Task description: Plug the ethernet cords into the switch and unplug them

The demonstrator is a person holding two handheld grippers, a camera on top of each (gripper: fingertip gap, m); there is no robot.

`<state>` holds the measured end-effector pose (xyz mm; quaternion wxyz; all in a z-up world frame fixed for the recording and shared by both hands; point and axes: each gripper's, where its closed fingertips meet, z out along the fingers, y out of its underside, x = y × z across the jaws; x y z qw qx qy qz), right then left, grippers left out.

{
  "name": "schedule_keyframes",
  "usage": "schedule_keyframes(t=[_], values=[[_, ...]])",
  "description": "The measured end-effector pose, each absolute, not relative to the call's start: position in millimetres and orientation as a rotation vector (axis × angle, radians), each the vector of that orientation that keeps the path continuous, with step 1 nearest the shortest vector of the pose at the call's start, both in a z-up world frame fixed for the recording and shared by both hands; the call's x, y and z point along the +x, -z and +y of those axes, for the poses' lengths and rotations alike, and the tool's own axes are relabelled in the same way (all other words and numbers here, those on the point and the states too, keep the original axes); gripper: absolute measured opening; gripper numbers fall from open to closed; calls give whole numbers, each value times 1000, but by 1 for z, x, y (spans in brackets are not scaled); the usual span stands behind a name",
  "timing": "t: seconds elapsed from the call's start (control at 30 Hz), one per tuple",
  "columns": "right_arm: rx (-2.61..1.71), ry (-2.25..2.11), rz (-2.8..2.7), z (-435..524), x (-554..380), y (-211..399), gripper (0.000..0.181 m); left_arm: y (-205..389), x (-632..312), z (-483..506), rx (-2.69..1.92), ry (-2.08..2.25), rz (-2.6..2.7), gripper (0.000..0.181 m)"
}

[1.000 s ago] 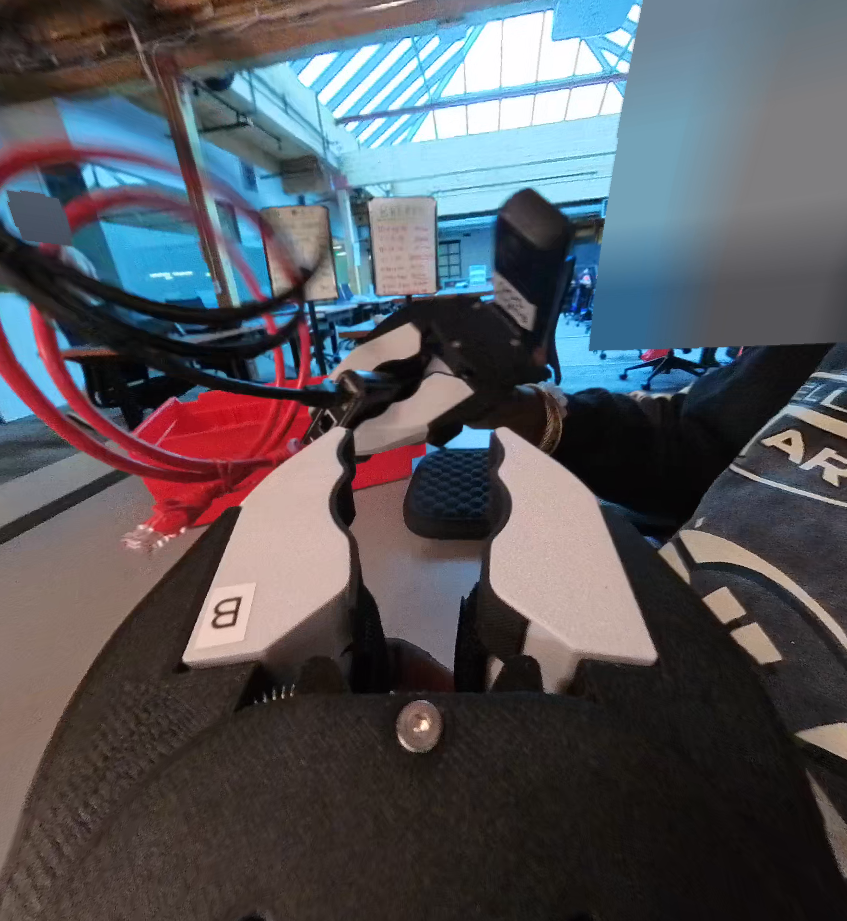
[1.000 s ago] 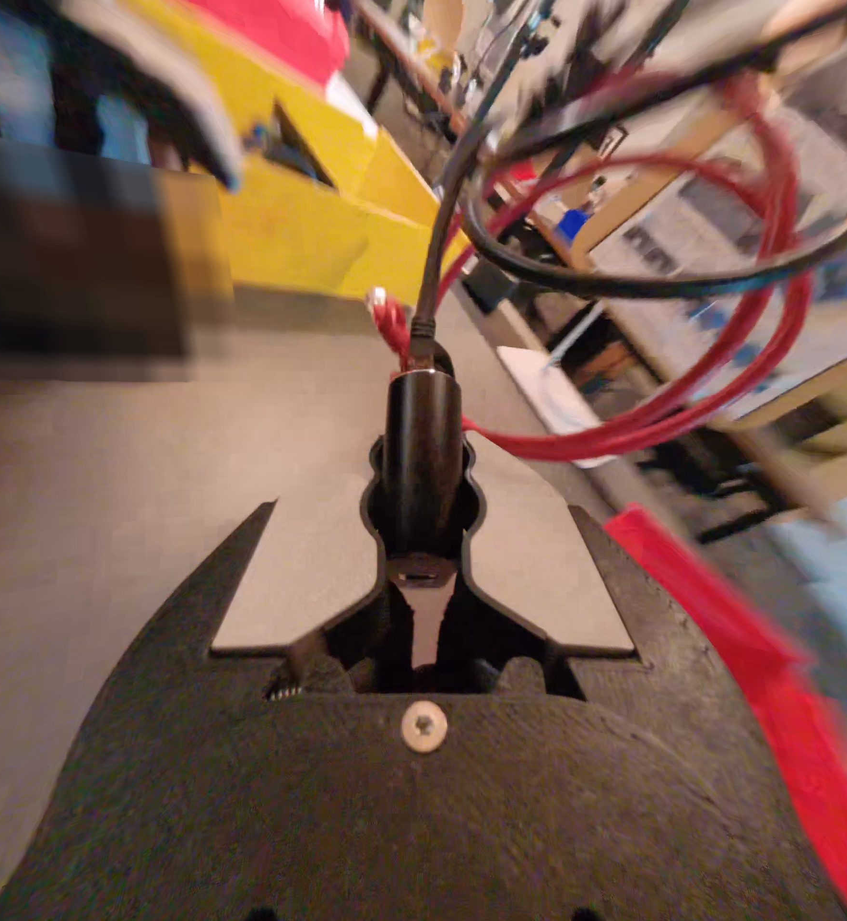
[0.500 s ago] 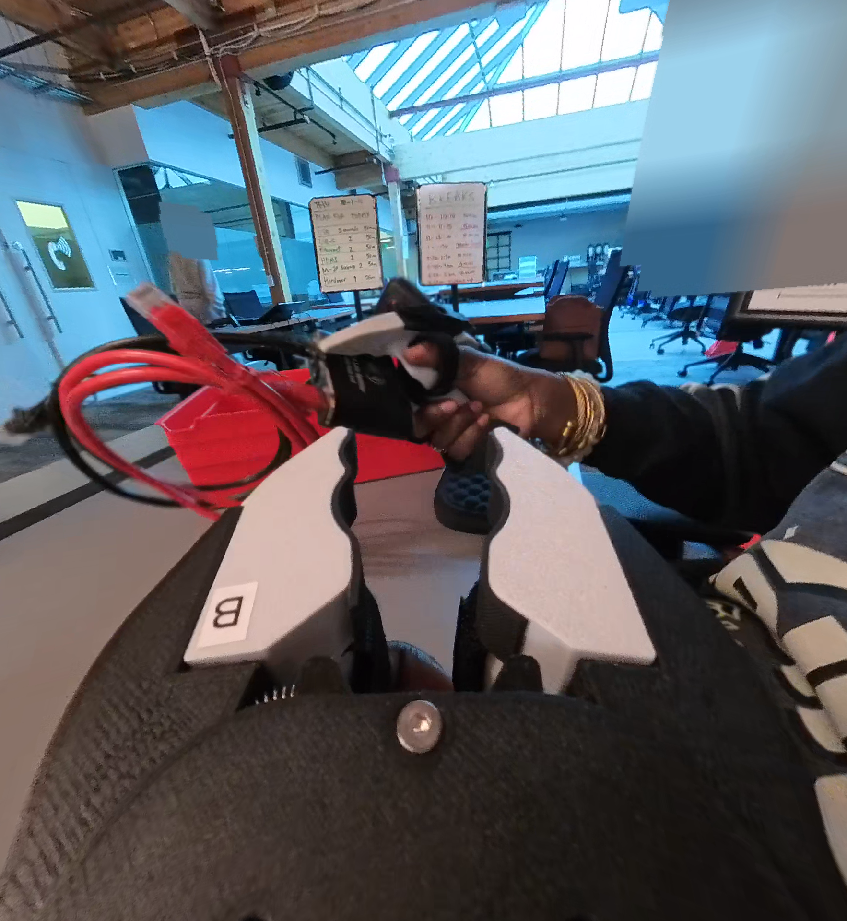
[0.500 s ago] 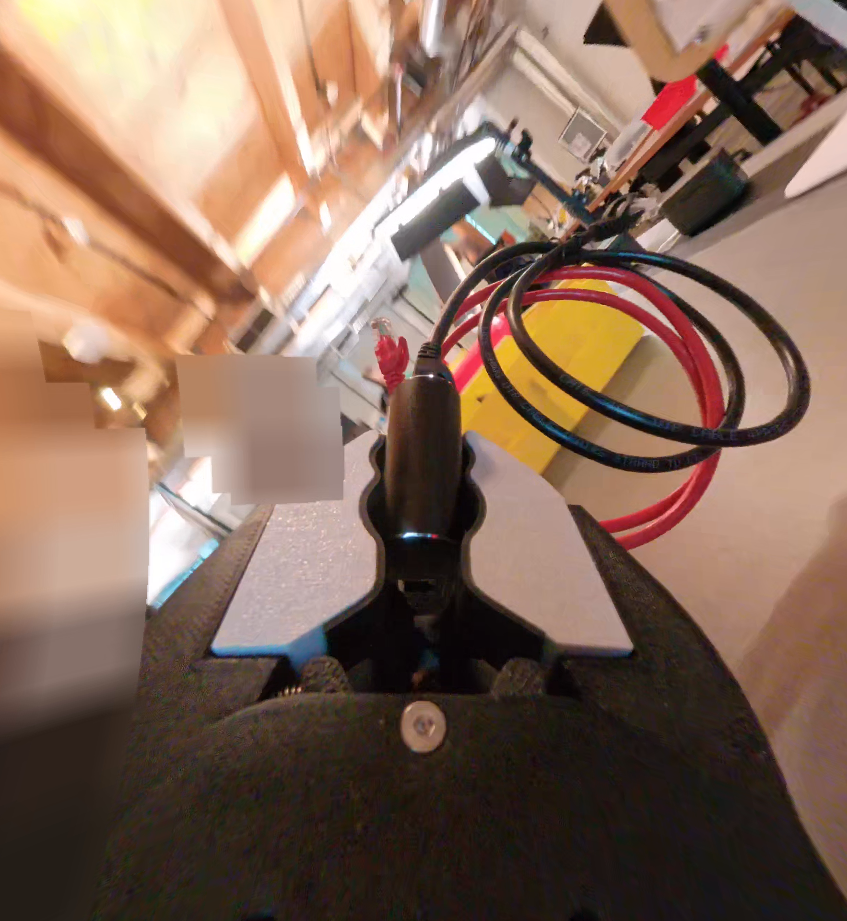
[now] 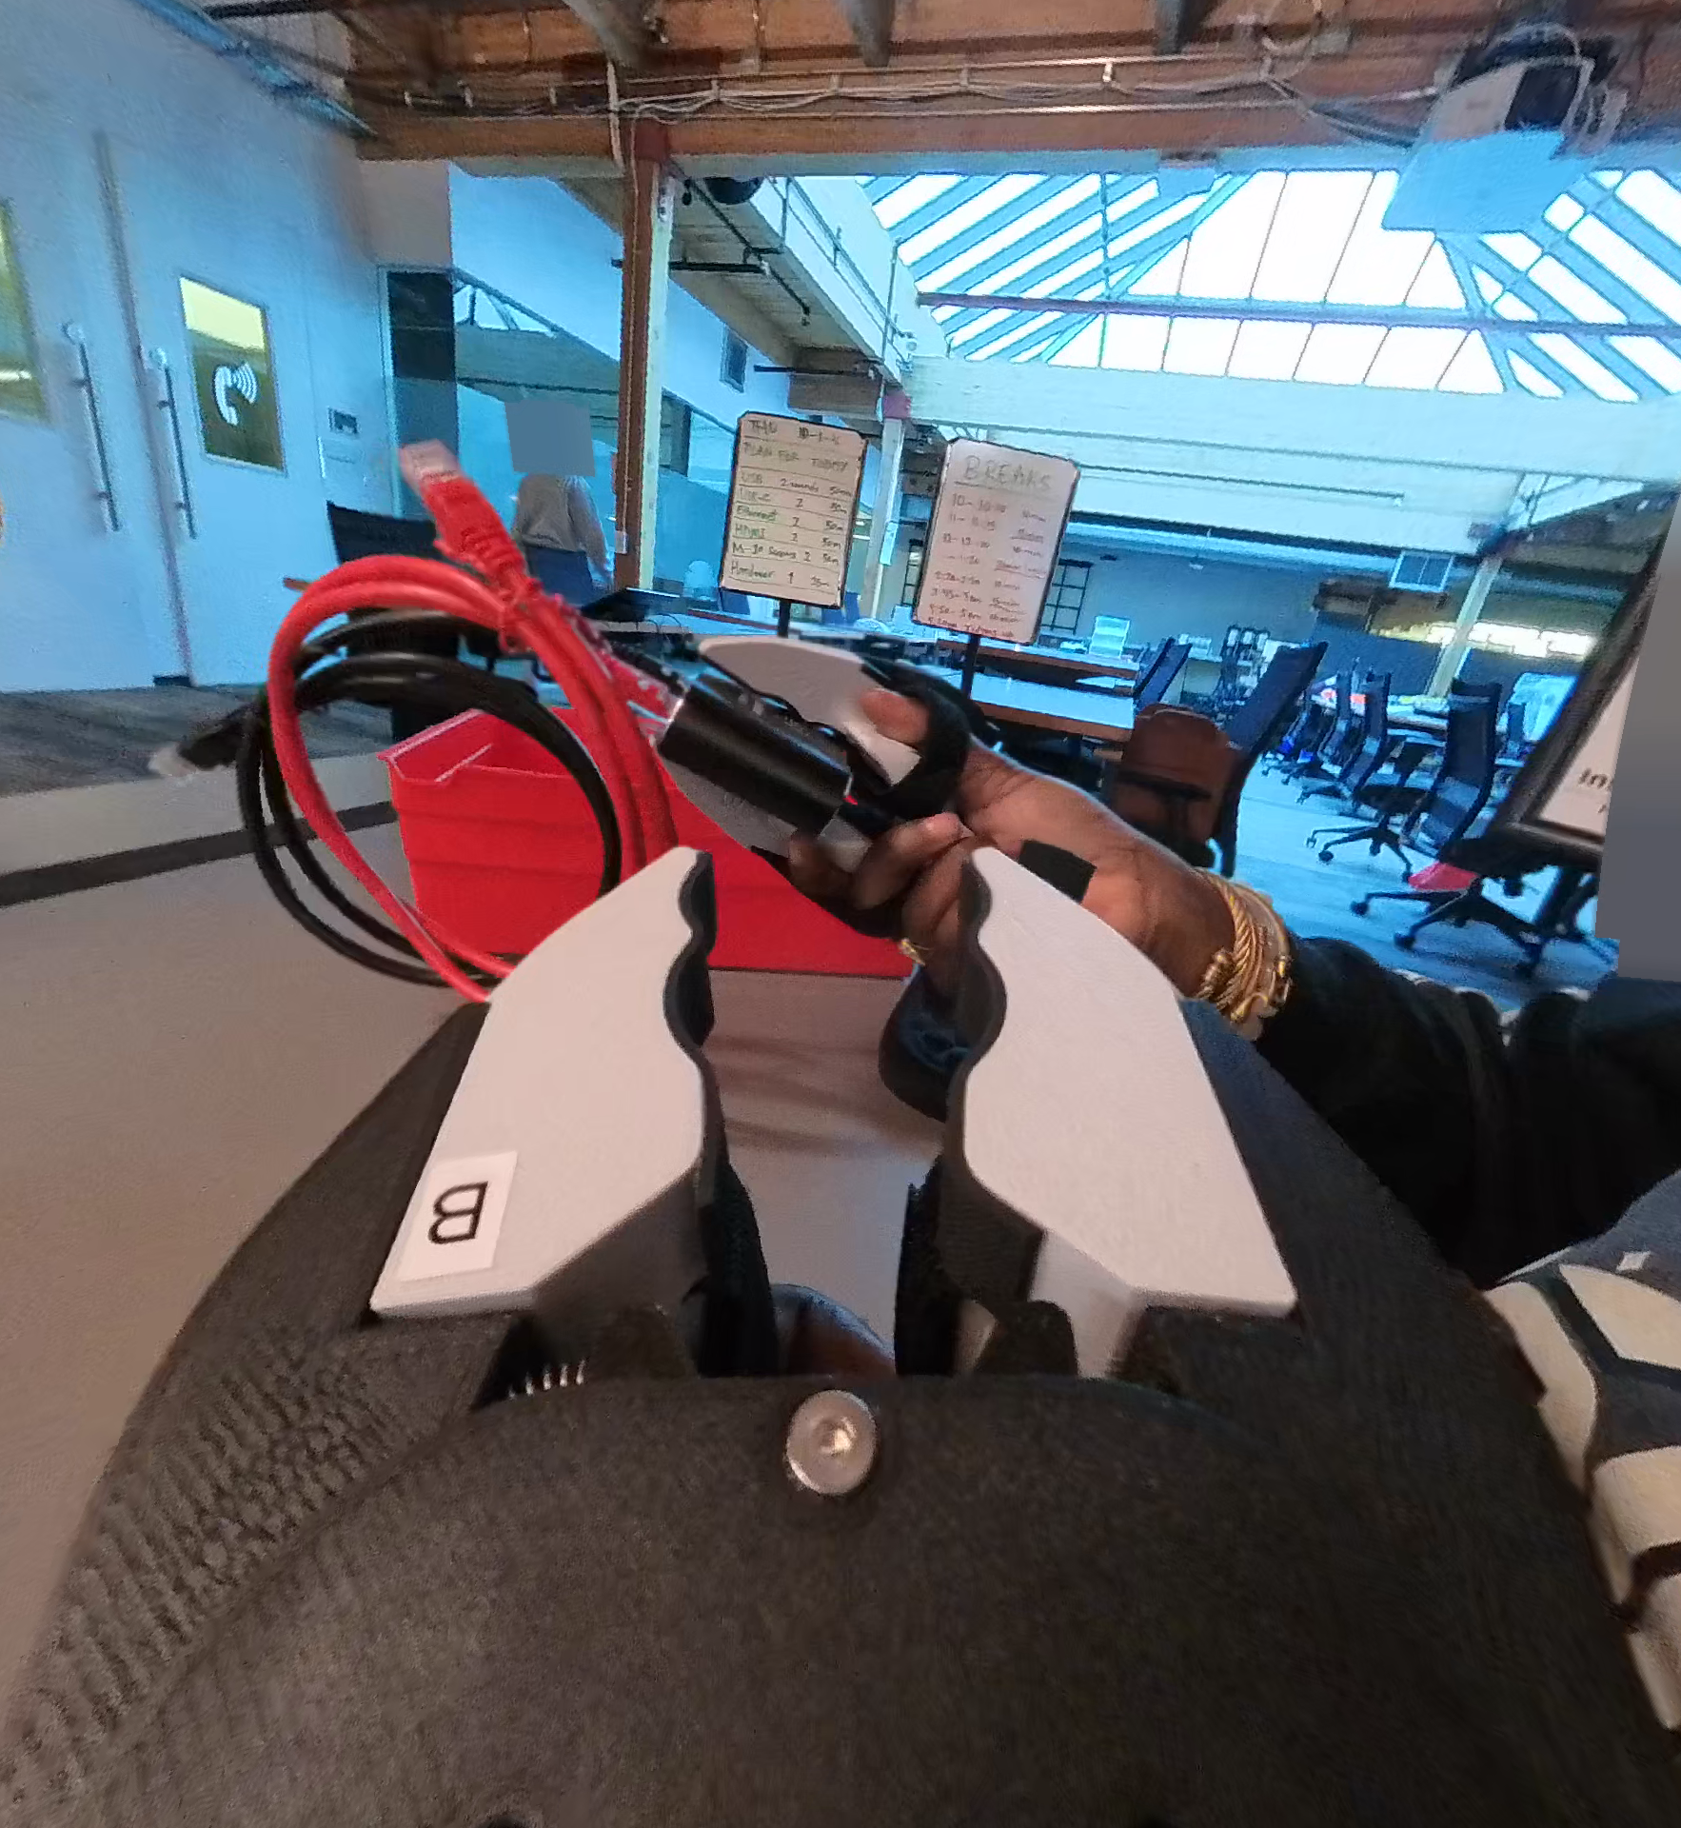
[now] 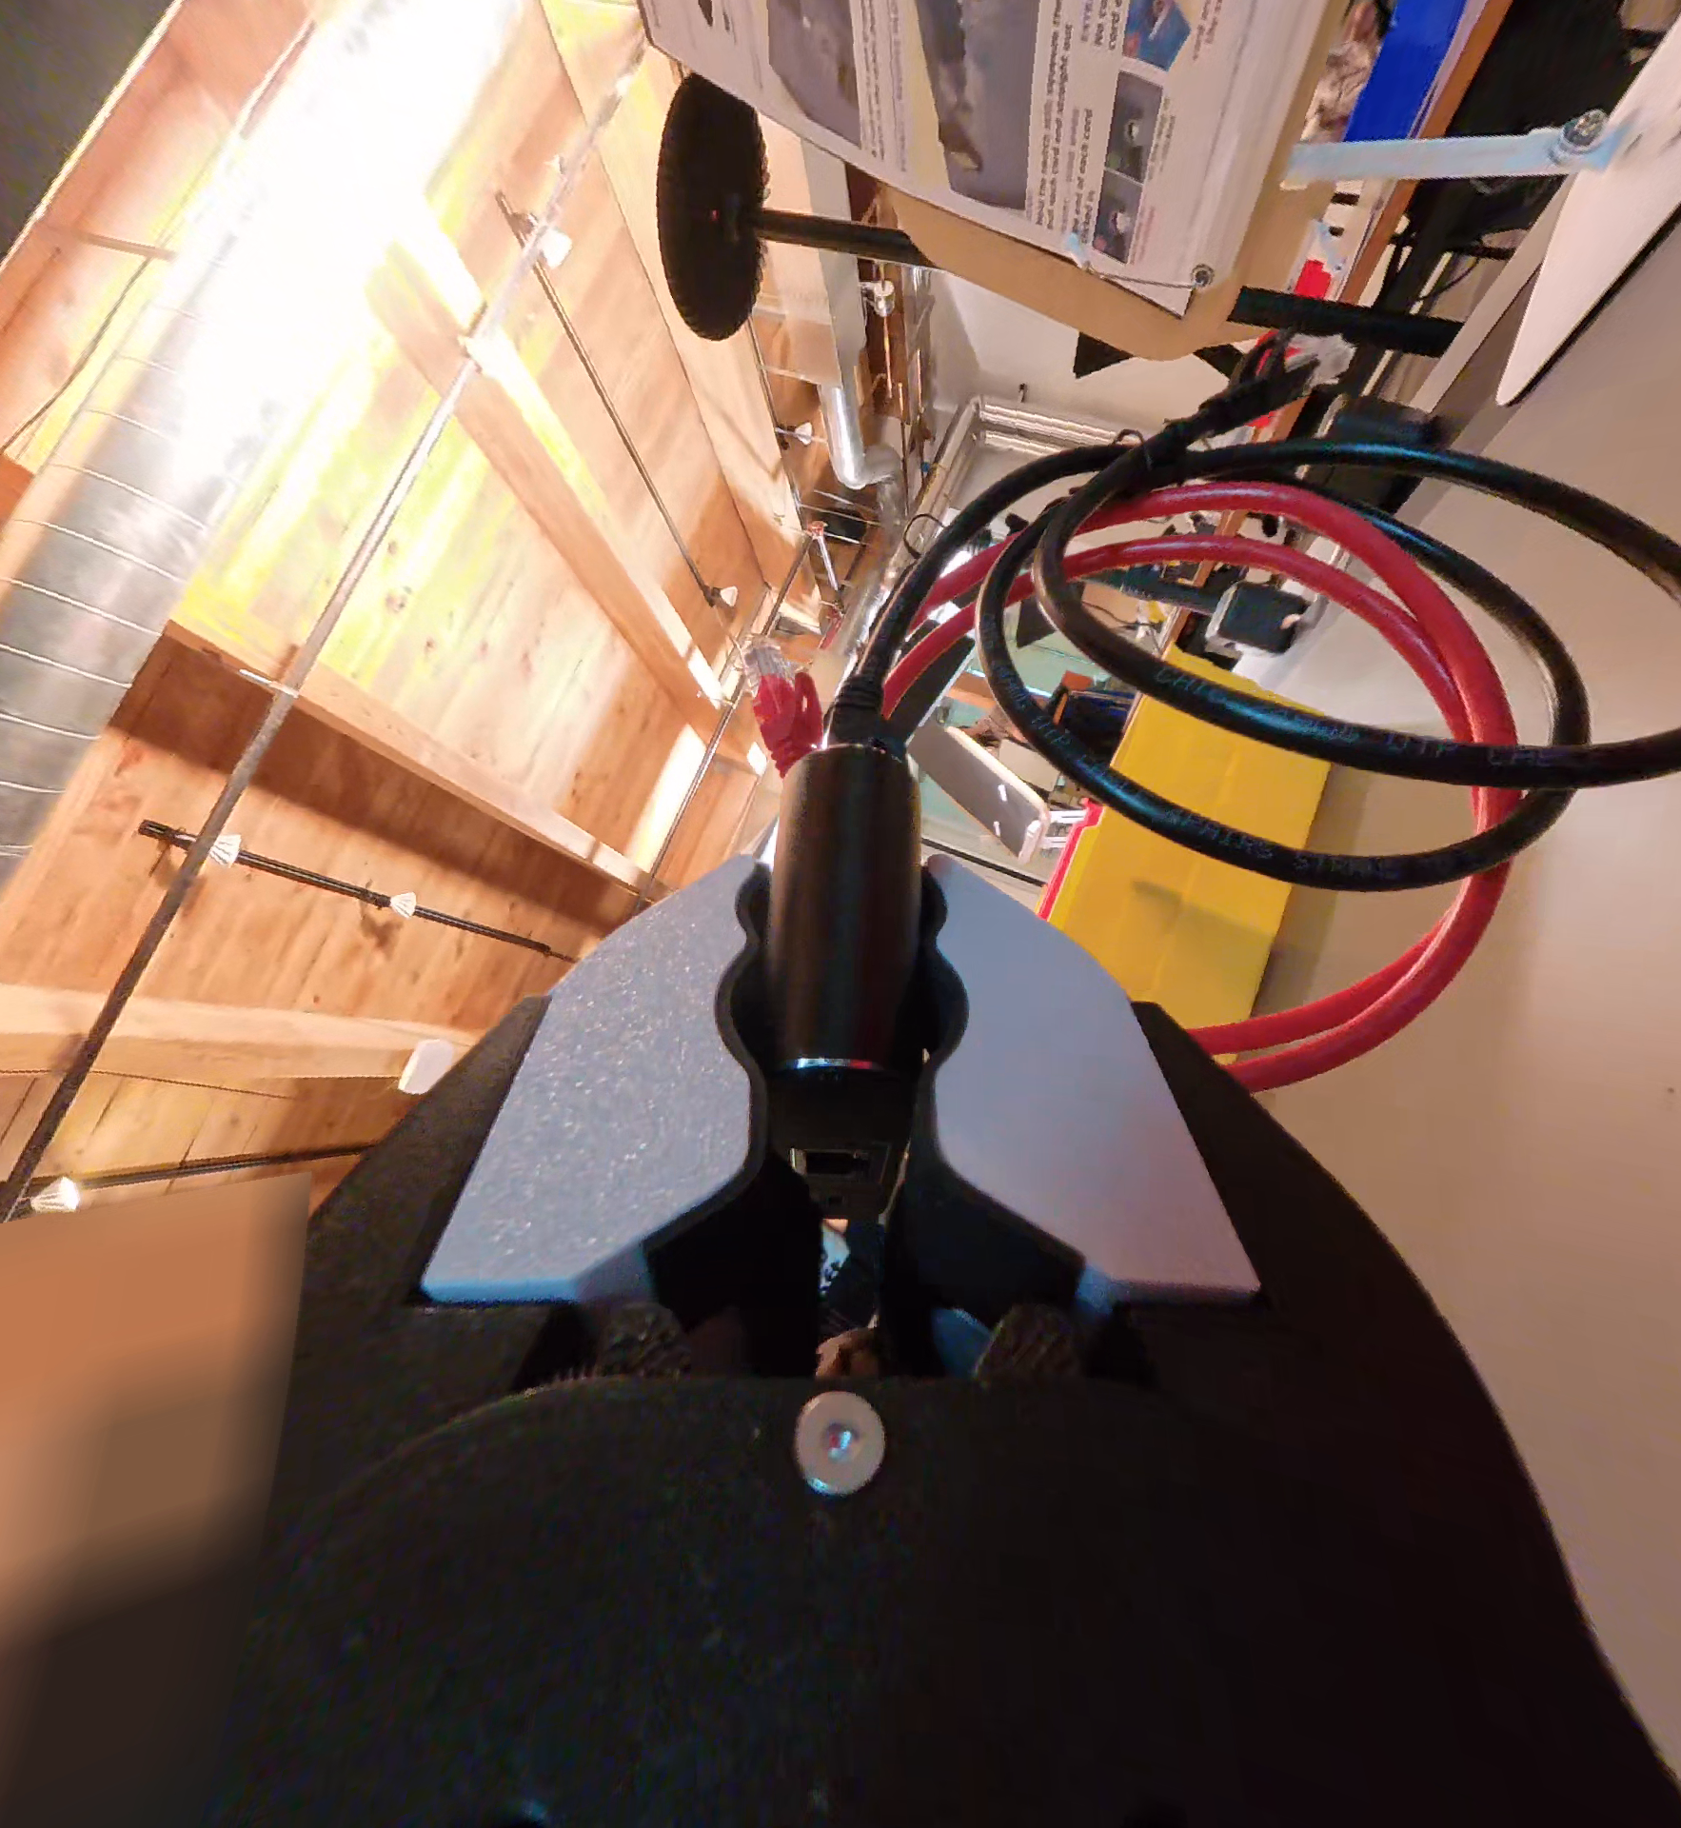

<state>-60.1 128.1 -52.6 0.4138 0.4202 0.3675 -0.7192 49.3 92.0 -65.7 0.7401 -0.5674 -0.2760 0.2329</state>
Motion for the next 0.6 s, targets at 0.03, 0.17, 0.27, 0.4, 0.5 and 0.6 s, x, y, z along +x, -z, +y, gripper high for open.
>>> schedule_keyframes(t=[0.03, 0.17, 0.27, 0.4, 0.5, 0.6], values=[[1059, 1808, 915, 129, -59, 52, 26, 66, 49, 91, -1234, -494, -613, 46], [975, 1853, 1019, 126, -50, 47, 26, 67, 48, 88, -1192, -445, -635, 46], [746, 2053, 1475, 120, -33, 45, 26, 65, 47, 82, -1174, -475, -632, 46], [229, 2251, 2476, 117, -20, 64, 26, 42, 50, 53, -1009, -655, -613, 42], [-183, 1990, 3303, 124, -28, 92, 26, 24, 61, 31, -889, -778, -577, 36], [-504, 1665, 3676, 125, -22, 107, 26, 26, 70, 46, -1045, -904, -433, 36]])
